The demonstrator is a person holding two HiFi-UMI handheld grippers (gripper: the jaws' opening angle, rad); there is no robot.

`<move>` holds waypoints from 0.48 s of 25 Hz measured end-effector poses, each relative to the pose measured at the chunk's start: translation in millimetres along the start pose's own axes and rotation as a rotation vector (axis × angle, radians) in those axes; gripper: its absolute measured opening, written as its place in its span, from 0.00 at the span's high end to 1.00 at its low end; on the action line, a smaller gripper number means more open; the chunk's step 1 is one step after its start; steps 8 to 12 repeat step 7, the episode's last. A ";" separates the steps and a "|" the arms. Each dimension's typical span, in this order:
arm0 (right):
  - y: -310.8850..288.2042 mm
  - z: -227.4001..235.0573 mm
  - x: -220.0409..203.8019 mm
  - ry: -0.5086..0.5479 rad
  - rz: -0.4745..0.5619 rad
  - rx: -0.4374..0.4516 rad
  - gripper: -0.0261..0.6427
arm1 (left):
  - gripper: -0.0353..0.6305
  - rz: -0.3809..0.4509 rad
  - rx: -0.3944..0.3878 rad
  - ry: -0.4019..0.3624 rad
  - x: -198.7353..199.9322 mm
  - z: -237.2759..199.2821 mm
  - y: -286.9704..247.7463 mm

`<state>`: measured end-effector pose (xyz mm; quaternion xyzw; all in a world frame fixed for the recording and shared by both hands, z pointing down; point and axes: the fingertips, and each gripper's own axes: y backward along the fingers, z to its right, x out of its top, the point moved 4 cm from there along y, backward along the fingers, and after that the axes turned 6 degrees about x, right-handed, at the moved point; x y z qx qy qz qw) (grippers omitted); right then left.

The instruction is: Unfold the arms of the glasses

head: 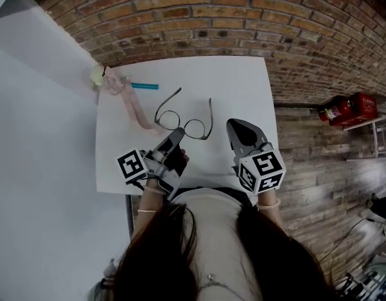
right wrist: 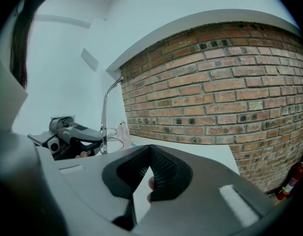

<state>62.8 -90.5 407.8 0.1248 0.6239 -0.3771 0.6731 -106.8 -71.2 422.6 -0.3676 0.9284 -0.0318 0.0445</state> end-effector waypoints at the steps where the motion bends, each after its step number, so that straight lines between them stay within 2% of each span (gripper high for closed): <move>1: 0.4 -0.3 0.1 -0.001 0.000 0.000 0.95 | 0.91 -0.001 0.000 0.002 -0.3 0.2 0.0; 12: -0.1 -3.5 1.6 0.005 0.005 0.002 0.95 | 0.91 -0.003 -0.002 0.001 2.2 -0.9 0.1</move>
